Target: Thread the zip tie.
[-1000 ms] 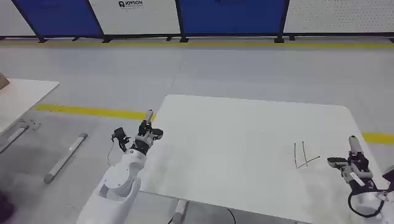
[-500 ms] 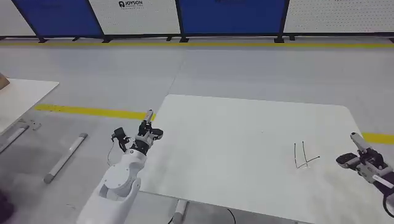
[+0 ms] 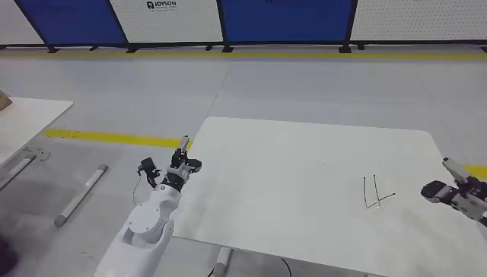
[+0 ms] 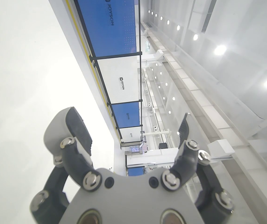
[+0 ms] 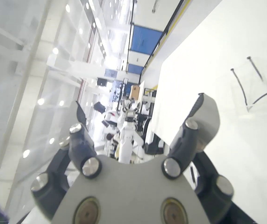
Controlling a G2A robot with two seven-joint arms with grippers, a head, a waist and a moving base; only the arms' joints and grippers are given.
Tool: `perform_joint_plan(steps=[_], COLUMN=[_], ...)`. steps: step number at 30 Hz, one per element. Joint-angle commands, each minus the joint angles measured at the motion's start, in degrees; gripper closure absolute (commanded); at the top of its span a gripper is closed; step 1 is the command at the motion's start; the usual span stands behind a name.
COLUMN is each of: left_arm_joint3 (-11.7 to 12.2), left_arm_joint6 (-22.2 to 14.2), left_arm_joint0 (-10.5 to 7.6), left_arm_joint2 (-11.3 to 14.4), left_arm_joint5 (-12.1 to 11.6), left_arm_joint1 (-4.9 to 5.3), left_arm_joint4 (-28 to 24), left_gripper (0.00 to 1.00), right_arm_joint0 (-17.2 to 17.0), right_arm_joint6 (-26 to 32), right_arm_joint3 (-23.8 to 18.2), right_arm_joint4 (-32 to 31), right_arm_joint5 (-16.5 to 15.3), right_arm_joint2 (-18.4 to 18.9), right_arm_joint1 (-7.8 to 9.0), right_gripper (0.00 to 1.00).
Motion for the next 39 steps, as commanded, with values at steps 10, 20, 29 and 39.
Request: perform_joint_plan(steps=[10, 20, 29, 39], left_arm_joint3=[0.00, 0.00, 0.00, 0.00], left_arm_joint6=[0.00, 0.00, 0.00, 0.00], left_arm_joint0=[0.00, 0.00, 0.00, 0.00], left_arm_joint2=[0.00, 0.00, 0.00, 0.00], left_arm_joint5=[0.00, 0.00, 0.00, 0.00], left_arm_joint1=[0.00, 0.00, 0.00, 0.00], left_arm_joint4=[0.00, 0.00, 0.00, 0.00], left_gripper=[0.00, 0.00, 0.00, 0.00], right_arm_joint0=[19.05, 26.16, 26.84, 25.68], right_arm_joint6=[13.72, 13.26, 13.76, 13.76], right_arm_joint3=[16.53, 34.98, 37.60, 35.68], right_arm_joint4=[-11.44, -11.31, -9.80, -7.99], right_arm_joint5=[6.53, 3.83, 2.71, -2.80], right_arm_joint2=[-12.23, -20.74, -22.99, -22.56], right_arm_joint1=[2.42, 2.05, 1.77, 2.21], right_gripper=[0.00, 0.00, 0.00, 0.00])
